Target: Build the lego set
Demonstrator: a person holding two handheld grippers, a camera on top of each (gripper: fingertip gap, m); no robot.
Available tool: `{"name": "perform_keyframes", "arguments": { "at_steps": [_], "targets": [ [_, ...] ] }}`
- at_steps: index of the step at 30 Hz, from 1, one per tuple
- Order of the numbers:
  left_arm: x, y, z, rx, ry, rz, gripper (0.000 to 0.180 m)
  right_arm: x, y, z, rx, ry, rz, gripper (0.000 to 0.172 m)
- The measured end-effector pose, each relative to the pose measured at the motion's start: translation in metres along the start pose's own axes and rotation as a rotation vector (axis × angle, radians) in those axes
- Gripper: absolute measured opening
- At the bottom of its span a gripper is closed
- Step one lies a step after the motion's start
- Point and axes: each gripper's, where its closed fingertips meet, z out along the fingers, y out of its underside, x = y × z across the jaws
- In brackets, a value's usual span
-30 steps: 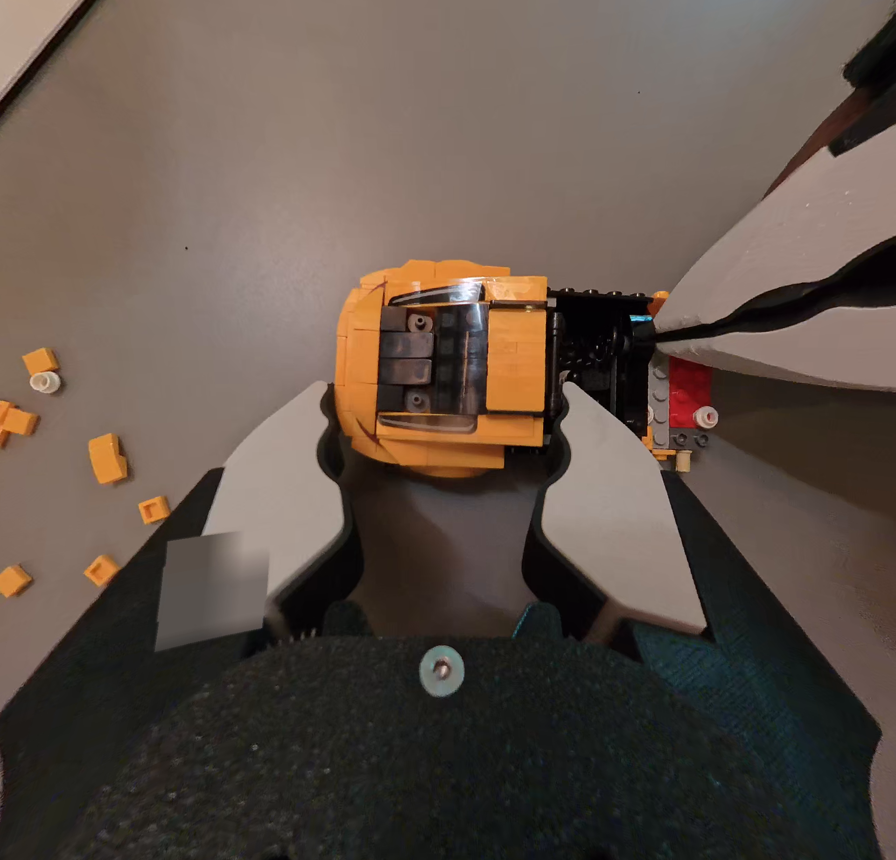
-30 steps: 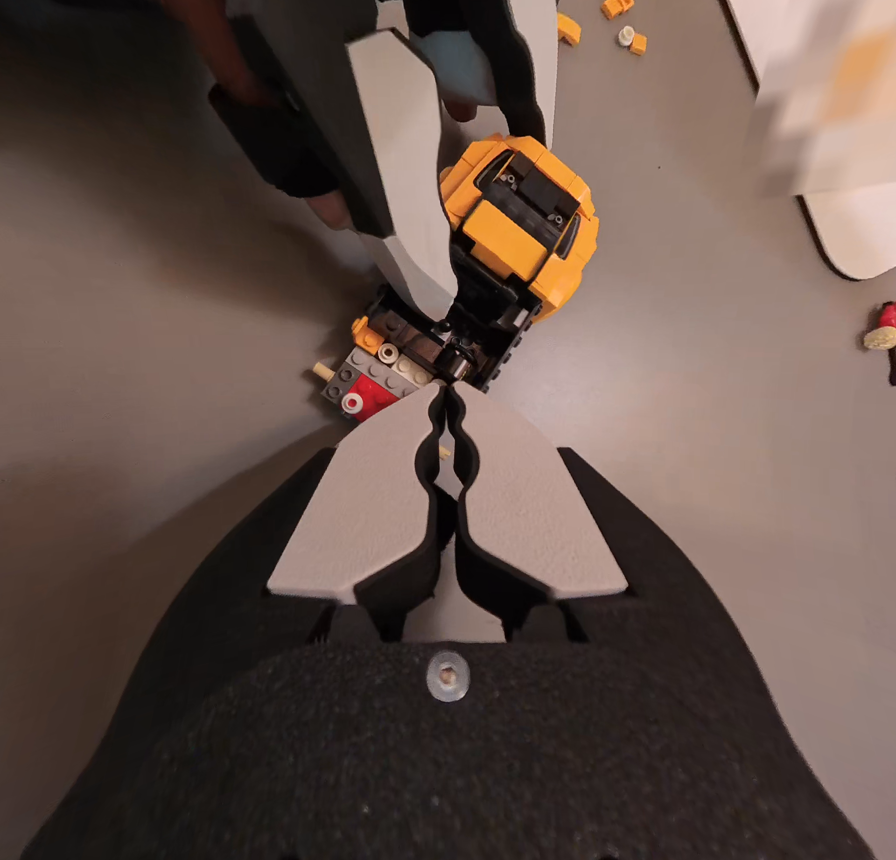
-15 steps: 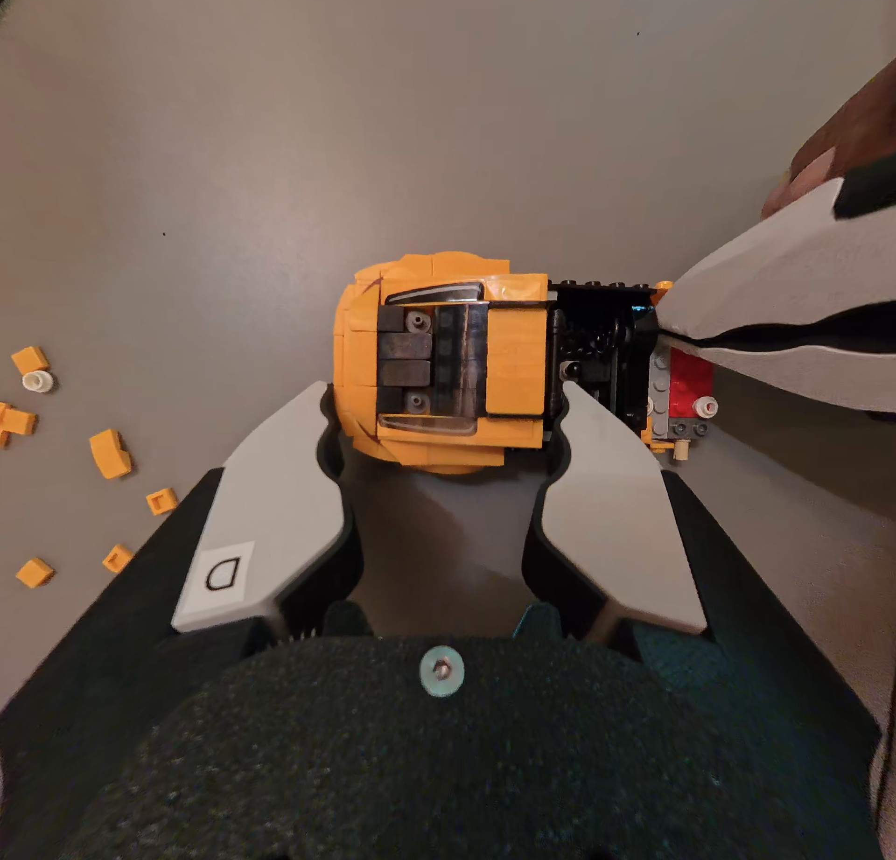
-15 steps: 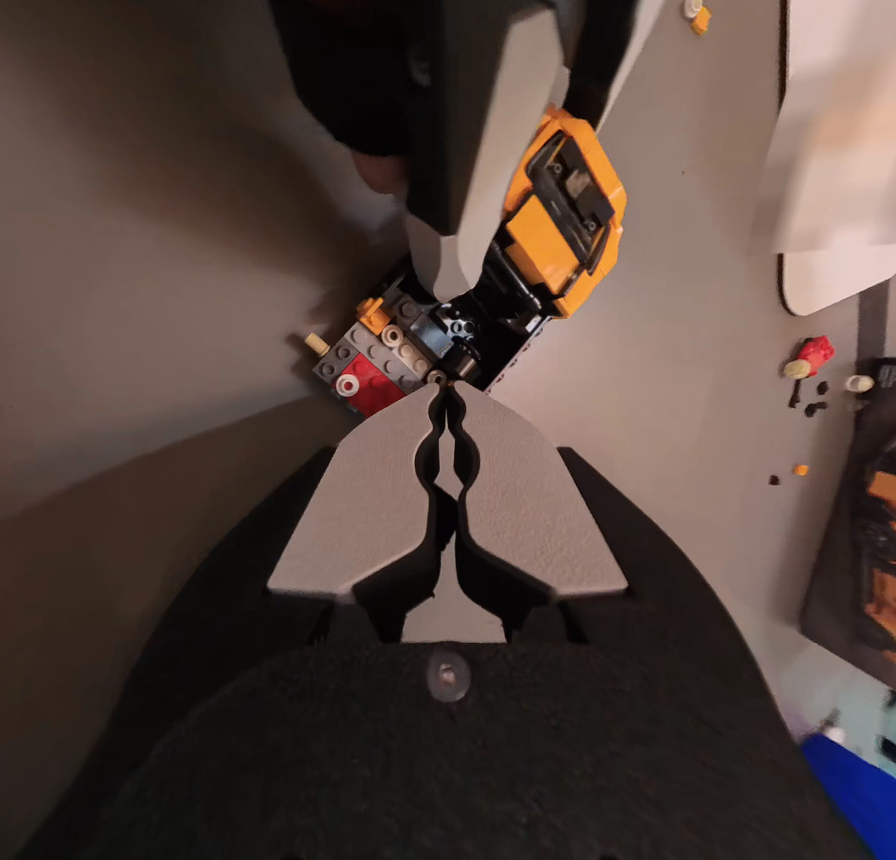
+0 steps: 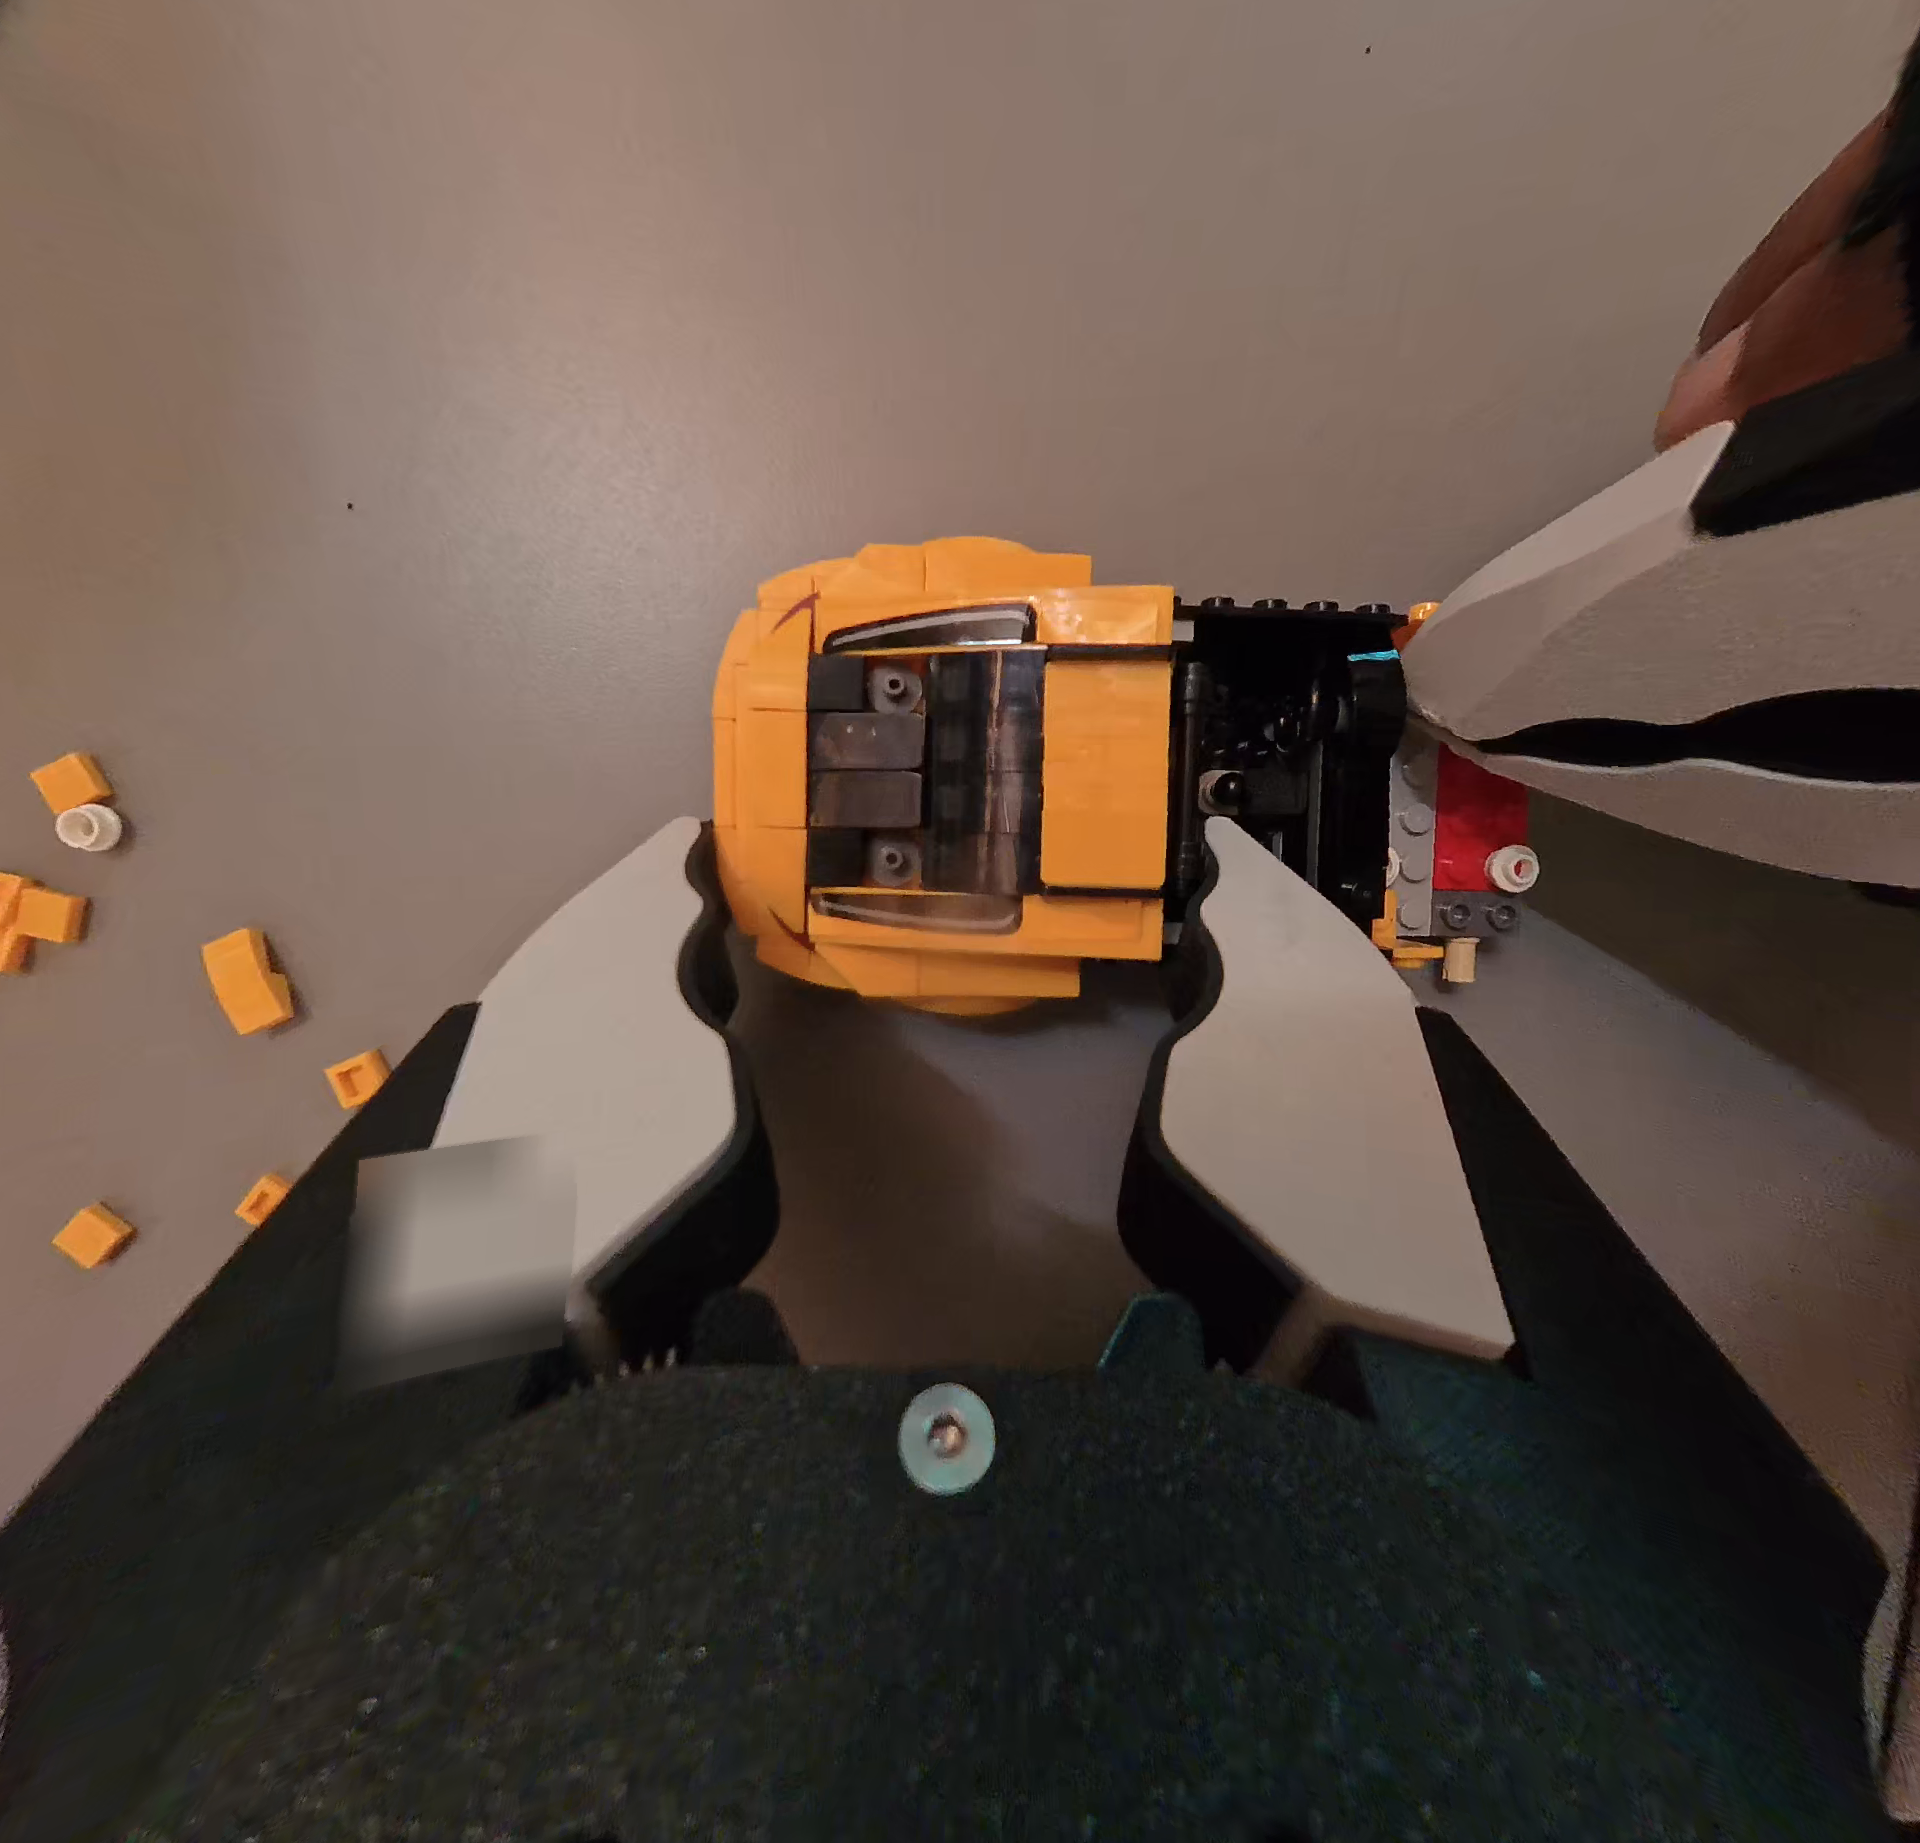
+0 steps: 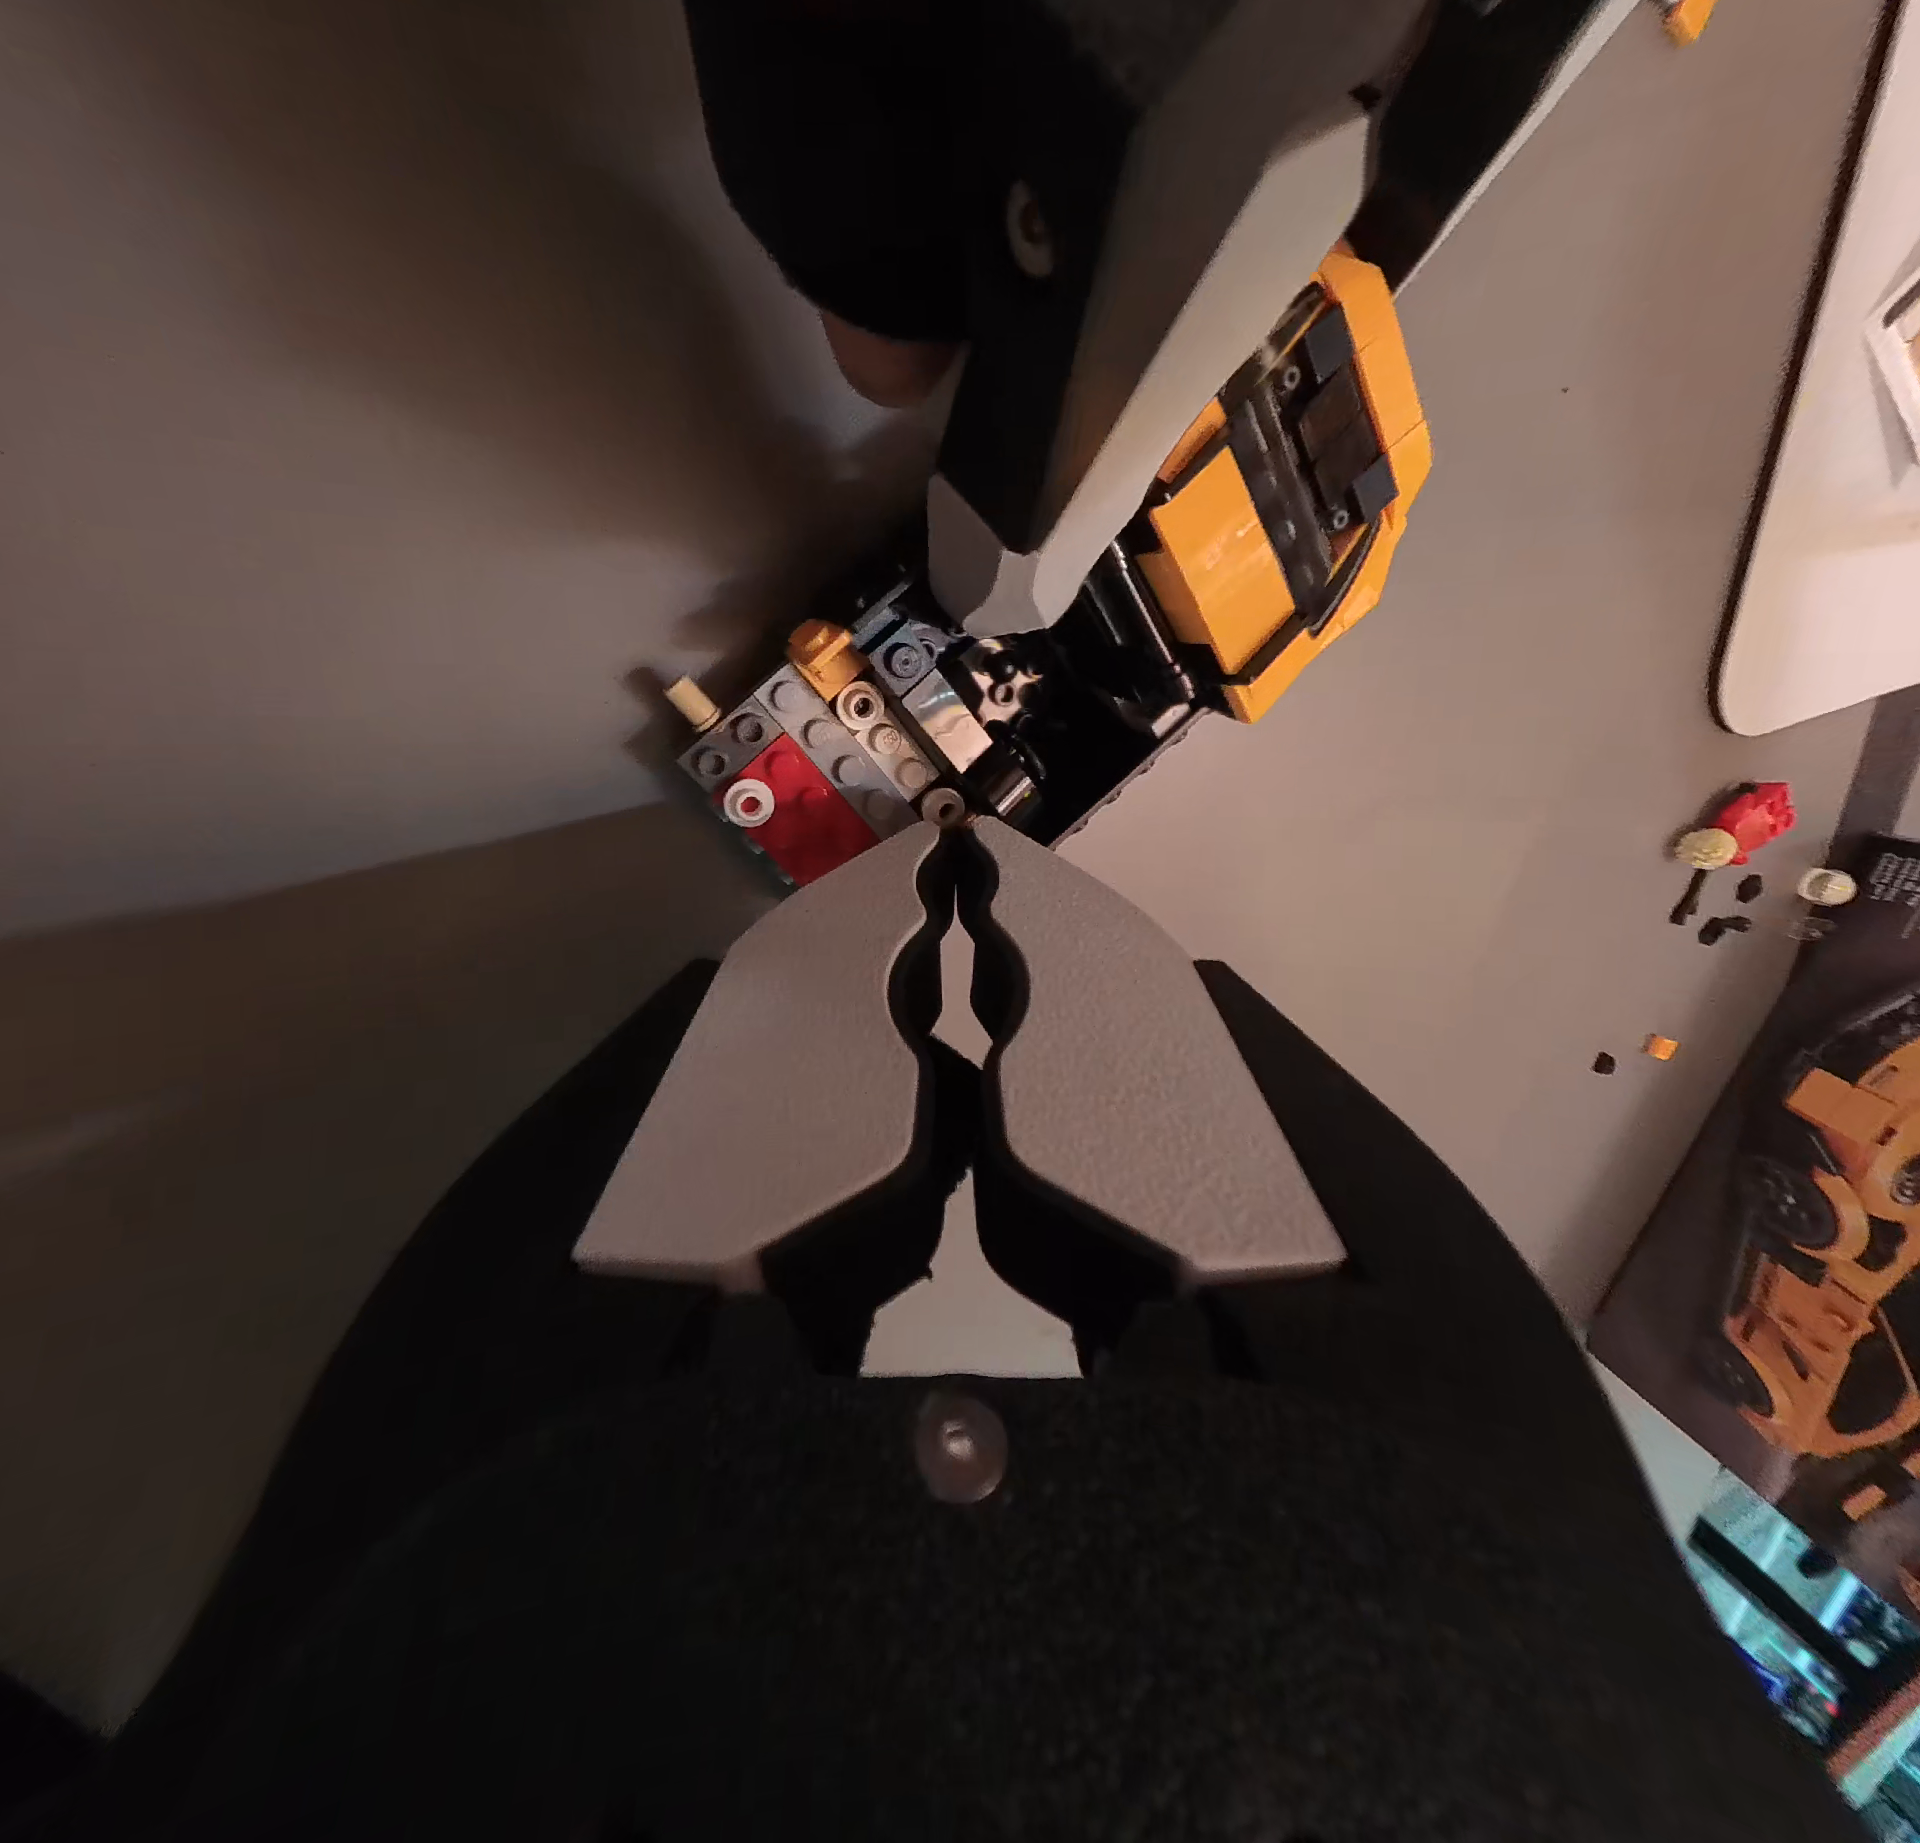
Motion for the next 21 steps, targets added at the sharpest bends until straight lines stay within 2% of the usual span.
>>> {"name": "perform_keyframes", "arguments": {
  "at_steps": [13,18,21],
  "targets": [
    [-0.0008,-0.0015,0.001,0.02,0.005,0.009,0.083,-0.0004,0.0,0.0004,-0.047,-0.124,-0.029,0.0],
    [-0.0014,-0.0011,0.0006,0.033,0.015,0.01,0.083,-0.0013,-0.0019,-0.0009,0.007,-0.066,-0.029,0.0],
    [-0.0008,-0.0007,0.0003,0.036,0.02,0.017,0.083,-0.007,-0.0049,-0.0093,0.063,-0.108,-0.005,0.0]
  ]
}}
